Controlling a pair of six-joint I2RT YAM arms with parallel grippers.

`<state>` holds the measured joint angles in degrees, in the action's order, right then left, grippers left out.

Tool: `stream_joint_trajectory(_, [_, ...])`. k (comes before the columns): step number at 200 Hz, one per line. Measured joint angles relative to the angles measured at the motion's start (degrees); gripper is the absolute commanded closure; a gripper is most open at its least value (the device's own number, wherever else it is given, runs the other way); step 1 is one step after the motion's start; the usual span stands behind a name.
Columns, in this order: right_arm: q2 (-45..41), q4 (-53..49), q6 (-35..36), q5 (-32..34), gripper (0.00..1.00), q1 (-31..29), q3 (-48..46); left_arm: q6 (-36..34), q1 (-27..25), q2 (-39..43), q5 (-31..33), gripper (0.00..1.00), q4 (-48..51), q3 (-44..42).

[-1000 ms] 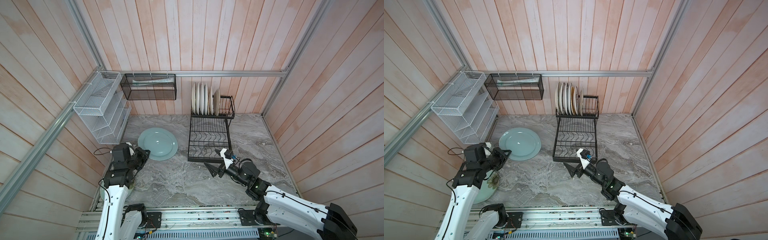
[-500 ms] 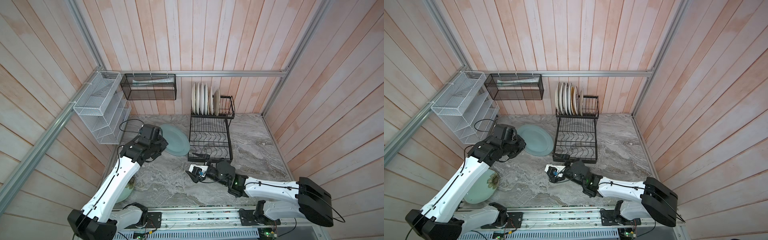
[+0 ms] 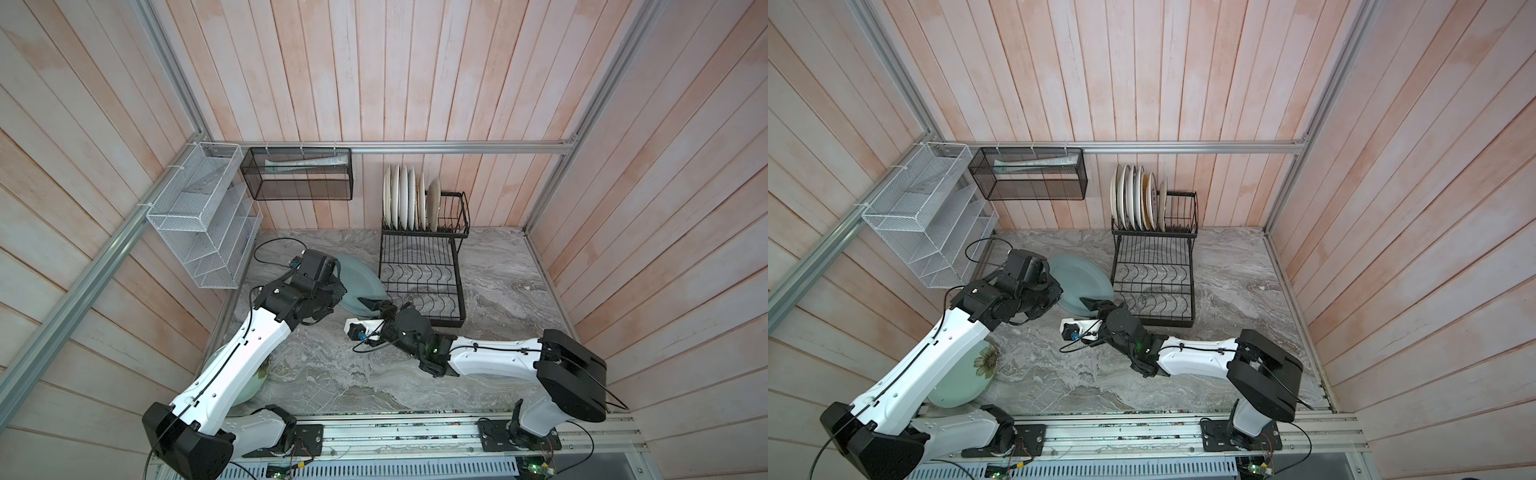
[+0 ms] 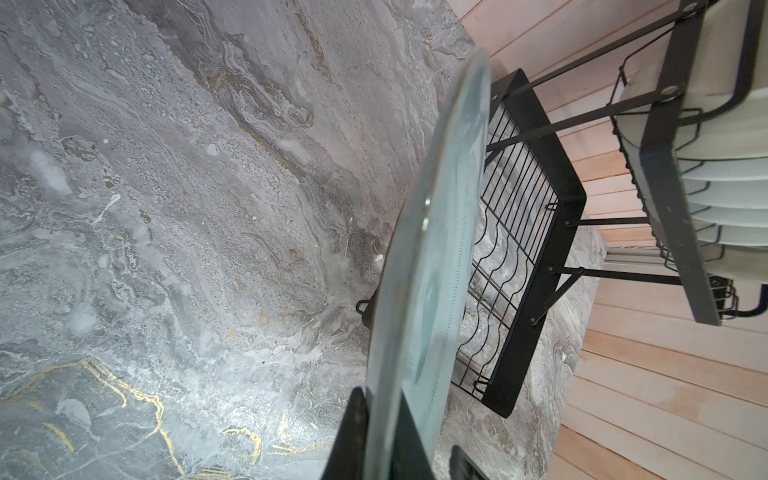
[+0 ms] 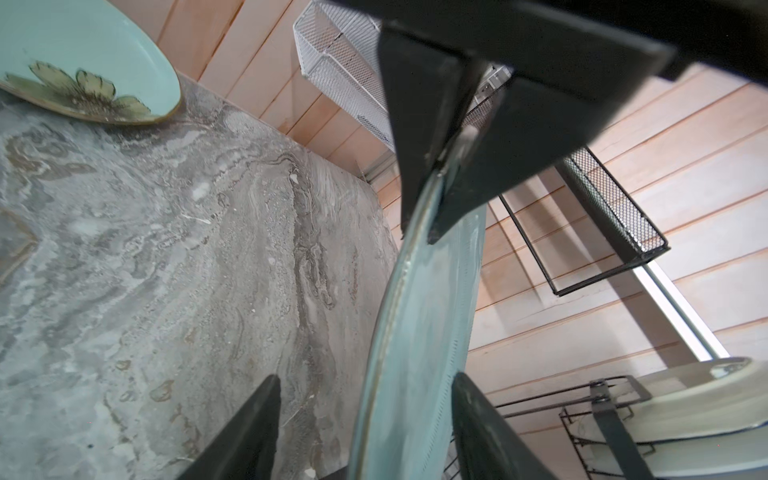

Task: Load the plates into the dish rack
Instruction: 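Reach the right gripper to the plate rim and close on it, then open and withdraw the left gripper while the right gripper holds the plate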

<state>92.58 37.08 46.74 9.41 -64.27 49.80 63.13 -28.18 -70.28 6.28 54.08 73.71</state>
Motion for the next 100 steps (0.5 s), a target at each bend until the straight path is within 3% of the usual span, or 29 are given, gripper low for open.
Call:
stream_joint_trajectory(39, [1.73,-0.79,-0.5,0.87,0.8,-0.13,1.86,0.63,-0.02,0.02,-0.02,1.0,0.02,0.0])
stream_joint_trajectory(65, [2.32,-0.79,-0.76,1.92,0.88,-0.15,3.32,1.7,0.0,0.57,0.22,1.0,0.33,0.0])
stream_joint_trajectory(84, [2.34,-0.61,-1.66,2.71,1.0,-0.22,3.93,3.34,0.2,1.22,0.5,1.0,0.0,0.0])
stream_joint_trajectory(100, [2.36,-0.68,-1.51,2.99,1.0,-0.22,4.46,3.76,0.28,1.64,0.63,1.0,-0.37,0.0])
